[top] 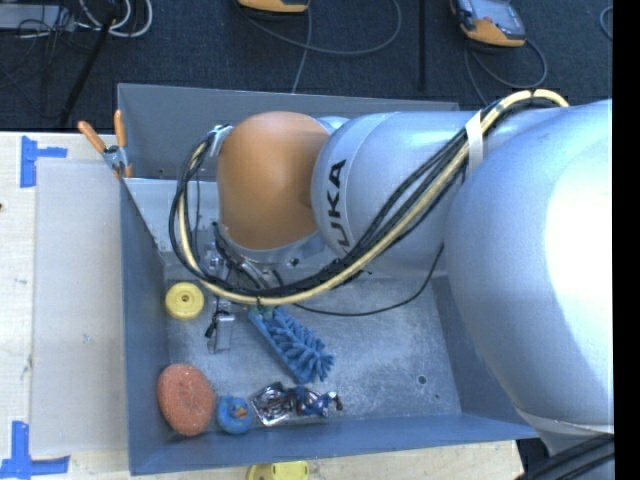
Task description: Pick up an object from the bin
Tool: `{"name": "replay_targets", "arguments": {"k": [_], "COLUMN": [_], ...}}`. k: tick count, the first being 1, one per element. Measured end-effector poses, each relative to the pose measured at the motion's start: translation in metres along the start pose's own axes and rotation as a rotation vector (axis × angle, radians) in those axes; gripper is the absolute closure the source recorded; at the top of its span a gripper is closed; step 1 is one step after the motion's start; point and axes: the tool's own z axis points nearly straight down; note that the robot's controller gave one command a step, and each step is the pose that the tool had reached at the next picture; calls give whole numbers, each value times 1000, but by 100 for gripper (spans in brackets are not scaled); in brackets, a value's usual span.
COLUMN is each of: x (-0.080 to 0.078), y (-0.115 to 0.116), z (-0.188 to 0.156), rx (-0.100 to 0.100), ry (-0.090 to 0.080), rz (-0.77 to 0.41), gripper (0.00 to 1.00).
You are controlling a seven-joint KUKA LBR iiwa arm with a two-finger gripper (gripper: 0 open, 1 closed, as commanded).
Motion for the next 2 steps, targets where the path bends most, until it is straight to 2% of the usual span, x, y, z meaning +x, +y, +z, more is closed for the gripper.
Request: {"name": "replay_targets", "arguments": {"k": [1, 2], "x": [-2, -1], "y": [-1, -48], "z": [-5, 2], "rx": [-2, -2], "ry": [-7, -6], "rz": [4, 81], "gripper": [0, 0]}}
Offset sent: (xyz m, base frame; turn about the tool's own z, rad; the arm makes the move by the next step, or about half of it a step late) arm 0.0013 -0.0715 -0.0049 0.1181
